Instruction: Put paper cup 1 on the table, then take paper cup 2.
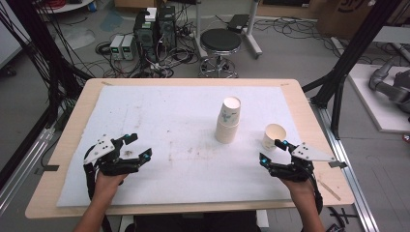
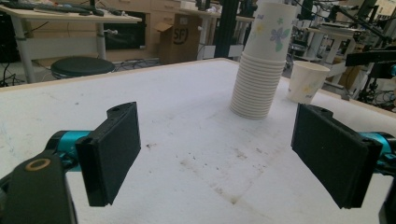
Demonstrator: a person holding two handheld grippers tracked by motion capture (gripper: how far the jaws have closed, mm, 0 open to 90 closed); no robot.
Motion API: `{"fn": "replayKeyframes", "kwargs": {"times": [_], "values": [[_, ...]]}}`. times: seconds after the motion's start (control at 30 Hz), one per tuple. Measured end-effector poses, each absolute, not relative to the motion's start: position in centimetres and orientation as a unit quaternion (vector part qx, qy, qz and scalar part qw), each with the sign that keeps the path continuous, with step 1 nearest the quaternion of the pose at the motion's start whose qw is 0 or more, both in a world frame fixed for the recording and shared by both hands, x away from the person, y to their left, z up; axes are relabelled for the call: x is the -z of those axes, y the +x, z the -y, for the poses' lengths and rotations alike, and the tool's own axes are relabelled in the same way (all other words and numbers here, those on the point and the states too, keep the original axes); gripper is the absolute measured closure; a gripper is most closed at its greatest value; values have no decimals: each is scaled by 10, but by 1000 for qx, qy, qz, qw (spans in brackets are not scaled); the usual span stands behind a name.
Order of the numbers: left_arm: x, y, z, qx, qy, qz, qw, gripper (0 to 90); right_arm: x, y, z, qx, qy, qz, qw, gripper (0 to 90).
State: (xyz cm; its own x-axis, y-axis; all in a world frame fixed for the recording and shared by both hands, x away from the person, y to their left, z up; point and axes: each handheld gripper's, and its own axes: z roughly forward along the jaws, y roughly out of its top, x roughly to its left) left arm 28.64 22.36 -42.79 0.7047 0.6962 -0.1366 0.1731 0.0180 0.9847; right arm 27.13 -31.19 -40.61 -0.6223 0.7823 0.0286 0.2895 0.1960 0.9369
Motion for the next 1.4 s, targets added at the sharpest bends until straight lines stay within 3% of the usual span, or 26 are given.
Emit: {"fn": "replayKeyframes", "kwargs": {"times": [0.8,1.4], "values": [[430,285,-224,-198,676,-325,631,157,399,272,307,-529,350,-738,231,211],[430,285,-219,-191,682,-320,629,158,372,306,284,-520,353,-747,215,202]]}}
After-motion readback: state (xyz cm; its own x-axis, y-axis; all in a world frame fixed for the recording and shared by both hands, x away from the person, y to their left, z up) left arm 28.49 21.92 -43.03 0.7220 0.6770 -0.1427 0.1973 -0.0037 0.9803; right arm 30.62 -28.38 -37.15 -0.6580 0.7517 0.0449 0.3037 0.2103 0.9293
